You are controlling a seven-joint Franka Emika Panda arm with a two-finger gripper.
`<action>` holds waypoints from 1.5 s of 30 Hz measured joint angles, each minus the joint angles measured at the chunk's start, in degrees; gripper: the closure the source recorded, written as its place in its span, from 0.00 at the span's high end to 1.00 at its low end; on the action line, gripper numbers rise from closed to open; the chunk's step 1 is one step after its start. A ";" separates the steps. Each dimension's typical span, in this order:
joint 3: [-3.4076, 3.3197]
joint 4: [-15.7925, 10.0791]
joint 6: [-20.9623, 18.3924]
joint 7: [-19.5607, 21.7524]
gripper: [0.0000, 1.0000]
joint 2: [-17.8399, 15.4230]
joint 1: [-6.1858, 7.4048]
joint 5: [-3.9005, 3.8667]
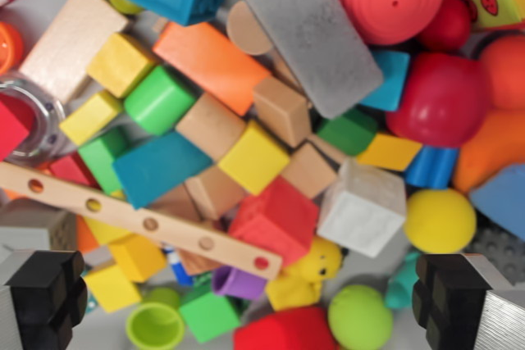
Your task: Pick an object from the bin
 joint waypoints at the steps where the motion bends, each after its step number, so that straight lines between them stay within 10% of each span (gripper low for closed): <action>1: 0.00 -0.46 0.35 0.37 1.00 -0.10 -0.01 0.00; 45: -0.46 -23.99 22.51 19.92 1.00 -1.25 -0.36 0.89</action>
